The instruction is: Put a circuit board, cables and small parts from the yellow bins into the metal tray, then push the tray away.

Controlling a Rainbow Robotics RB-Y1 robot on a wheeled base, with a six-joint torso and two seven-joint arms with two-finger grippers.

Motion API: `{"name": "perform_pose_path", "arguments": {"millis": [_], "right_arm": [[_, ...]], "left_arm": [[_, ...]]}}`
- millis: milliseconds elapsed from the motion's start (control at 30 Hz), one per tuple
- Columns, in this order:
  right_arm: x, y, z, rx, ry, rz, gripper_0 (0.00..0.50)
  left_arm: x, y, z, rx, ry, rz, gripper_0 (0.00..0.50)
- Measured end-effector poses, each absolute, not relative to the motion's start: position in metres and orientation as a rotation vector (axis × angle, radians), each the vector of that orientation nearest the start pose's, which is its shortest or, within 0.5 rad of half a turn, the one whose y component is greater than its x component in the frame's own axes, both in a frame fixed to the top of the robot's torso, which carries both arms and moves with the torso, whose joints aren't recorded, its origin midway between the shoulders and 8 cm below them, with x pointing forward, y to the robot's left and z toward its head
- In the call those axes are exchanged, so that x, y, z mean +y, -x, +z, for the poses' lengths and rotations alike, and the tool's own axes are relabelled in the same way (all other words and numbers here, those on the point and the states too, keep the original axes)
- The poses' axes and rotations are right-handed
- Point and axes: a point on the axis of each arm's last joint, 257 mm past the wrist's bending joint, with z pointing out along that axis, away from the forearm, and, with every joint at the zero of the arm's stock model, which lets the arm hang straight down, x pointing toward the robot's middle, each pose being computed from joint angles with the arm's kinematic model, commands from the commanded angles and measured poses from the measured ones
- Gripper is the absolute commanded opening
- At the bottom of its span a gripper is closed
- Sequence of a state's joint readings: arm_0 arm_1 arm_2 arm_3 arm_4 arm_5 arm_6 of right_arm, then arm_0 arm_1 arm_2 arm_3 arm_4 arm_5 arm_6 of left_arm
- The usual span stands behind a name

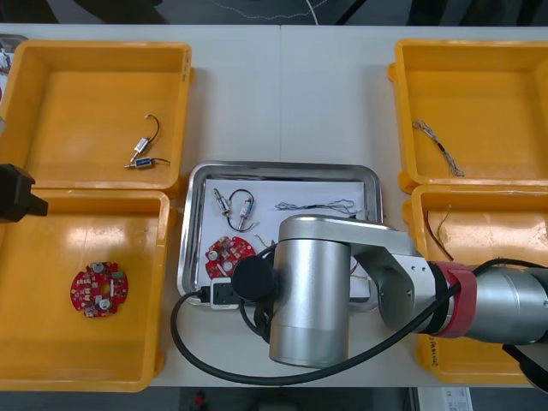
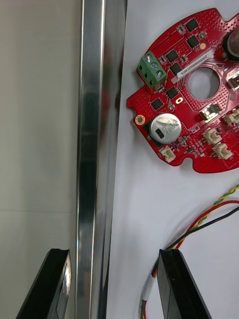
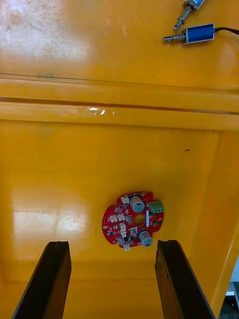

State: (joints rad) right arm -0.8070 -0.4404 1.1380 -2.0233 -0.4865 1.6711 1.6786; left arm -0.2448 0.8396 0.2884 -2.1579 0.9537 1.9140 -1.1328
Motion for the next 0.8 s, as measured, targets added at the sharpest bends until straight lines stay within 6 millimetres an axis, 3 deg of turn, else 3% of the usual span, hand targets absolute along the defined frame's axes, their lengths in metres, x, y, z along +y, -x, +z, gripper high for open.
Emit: {"name": "perform_pose_path", "arguments": {"millis": [800], "right_arm": [[-0.019,-0.350,-0.313,1.936,2.004,-0.450,0.500]], "left_arm": [[0.357,-0.384,-0.142,2.676,0.081,-0.080,0.500]]}}
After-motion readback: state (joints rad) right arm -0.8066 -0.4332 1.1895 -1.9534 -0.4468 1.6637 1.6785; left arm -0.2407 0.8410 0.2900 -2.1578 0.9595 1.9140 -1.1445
